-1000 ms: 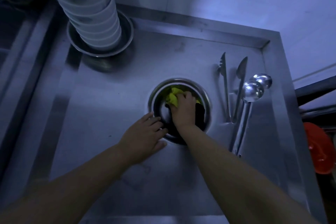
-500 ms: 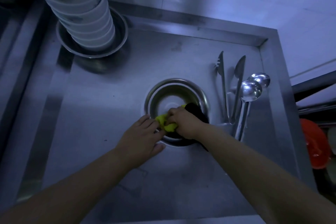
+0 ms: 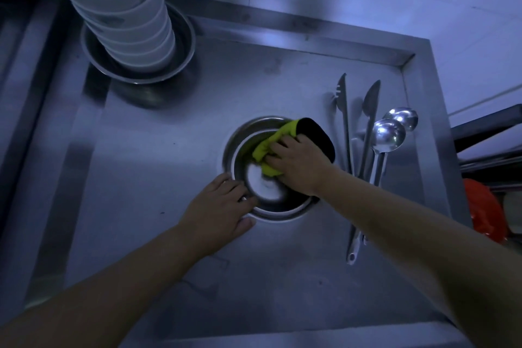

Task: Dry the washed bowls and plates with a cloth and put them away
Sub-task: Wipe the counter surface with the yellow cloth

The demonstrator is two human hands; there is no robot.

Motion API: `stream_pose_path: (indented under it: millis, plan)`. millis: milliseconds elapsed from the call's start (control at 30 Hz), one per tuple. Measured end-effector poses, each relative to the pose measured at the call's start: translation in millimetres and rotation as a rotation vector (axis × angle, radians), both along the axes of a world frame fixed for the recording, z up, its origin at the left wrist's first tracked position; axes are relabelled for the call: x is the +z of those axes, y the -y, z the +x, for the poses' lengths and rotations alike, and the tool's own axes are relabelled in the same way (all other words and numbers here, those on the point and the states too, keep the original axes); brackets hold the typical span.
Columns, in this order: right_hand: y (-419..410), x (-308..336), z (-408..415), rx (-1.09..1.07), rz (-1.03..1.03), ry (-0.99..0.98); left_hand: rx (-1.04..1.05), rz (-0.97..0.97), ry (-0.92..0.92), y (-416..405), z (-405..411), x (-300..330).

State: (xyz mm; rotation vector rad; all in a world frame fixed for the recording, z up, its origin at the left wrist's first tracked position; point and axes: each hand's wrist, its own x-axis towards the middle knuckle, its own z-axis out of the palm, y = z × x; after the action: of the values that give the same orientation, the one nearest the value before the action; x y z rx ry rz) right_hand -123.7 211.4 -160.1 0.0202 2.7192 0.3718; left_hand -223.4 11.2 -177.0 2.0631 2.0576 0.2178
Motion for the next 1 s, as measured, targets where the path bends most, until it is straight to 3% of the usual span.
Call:
stream_pose_path:
  millis: [133, 233, 367, 467, 533, 567, 633, 833, 900, 1000]
  plan:
    - [25, -1, 17, -0.262, -0.083, 0.039, -0.017, -0.013, -0.005, 0, 1, 2]
    - [45, 0, 23, -0.344, -0.186, 0.080, -0.008, -0.025, -0.002, 0, 2, 4]
    - [55, 4, 18, -0.528, -0.449, 0.081, 0.015, -0.010, 0.002, 1, 1, 5]
    - [46, 10, 13, -0.885, -0.724, -0.121, 0.021, 0.023, 0.027, 1, 1, 6]
    - [36, 11, 8, -1.000, -0.701, -0.438, 0.019, 0.041, 0.024, 1, 0, 6]
    - [31, 8, 4, -0.982, -0.644, -0.558, 0.019, 0.046, 0.023, 1, 0, 6]
    - [28, -5, -8, -0.921, -0.575, -0.609, 0.018, 0.045, 0.026, 1, 0, 5]
    - [50, -40, -19, -0.792, -0.810, -0.440, 0.033, 0.004, 0.039, 1, 0, 0]
    - [44, -34, -17, -0.685, -0.883, -0.278, 0.039, 0.013, 0.047, 1, 0, 1]
    - [28, -15, -16, -0.553, -0.842, -0.127, 0.043, 0.032, 0.059, 2, 0, 5]
